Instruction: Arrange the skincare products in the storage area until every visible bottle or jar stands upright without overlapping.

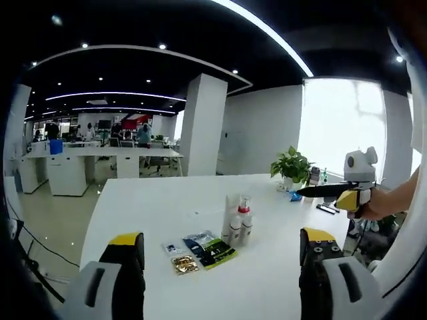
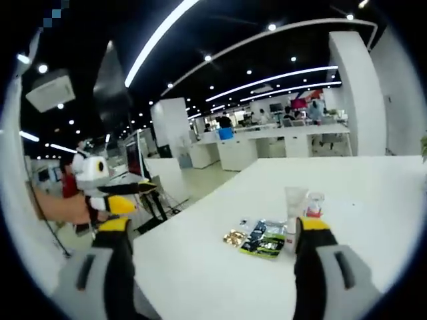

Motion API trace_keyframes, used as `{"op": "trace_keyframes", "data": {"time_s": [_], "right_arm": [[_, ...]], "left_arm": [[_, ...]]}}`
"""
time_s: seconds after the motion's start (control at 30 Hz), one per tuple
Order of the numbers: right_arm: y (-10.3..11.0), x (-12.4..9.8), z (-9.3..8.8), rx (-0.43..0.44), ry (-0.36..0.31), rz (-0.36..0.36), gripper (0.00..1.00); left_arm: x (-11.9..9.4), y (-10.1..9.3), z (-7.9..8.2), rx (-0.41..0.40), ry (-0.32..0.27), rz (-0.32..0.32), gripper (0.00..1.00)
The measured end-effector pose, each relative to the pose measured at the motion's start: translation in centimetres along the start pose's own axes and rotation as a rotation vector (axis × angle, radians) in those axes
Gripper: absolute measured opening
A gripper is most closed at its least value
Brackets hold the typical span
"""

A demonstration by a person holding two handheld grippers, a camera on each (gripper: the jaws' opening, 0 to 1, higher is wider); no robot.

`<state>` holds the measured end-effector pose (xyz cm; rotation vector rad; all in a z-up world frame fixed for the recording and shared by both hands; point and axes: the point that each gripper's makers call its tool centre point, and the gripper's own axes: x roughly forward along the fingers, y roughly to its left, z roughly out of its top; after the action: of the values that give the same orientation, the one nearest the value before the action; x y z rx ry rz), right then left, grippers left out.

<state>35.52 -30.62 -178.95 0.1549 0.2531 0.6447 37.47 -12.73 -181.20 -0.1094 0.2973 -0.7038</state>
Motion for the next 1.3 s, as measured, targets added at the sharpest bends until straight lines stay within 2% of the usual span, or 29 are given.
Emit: {"op": "trace_keyframes", "data": {"time_s": [0.23,0.53,0.77,1.0,1.13,1.3], "right_arm": [[0.5,-0.4,-0.5,0.009,-0.002,-0.036,0.99],[0.6,0.2,-1.5,0.004,0.042,-0.017,0.99],[1.2,1.3,-1.7,0.017,0.046,-0.008,0.99],[3.2,3.0,-2.7,0.018,0.086,0.057,0.99],[3.7,4.1,-3.4,0.018,0.1,0.081,0.99],[4.2,4.3,-3.6,0.03,0.102,0.092,0.99]], "left_arm": [[-1.1,0.0,-0.4,-0.015,-0.031,0.022,1.0],[-1.9,-0.3,-1.4,-0.016,-0.059,0.066,1.0],[-3.2,-0.4,-1.1,-0.005,-0.072,0.101,1.0],[-4.5,0.4,-0.9,-0.009,-0.091,0.151,1.0],[-5.1,1.0,-1.7,-0.008,-0.079,0.174,1.0],[-5.9,1.3,-2.2,-0.022,-0.075,0.189,1.0]]}}
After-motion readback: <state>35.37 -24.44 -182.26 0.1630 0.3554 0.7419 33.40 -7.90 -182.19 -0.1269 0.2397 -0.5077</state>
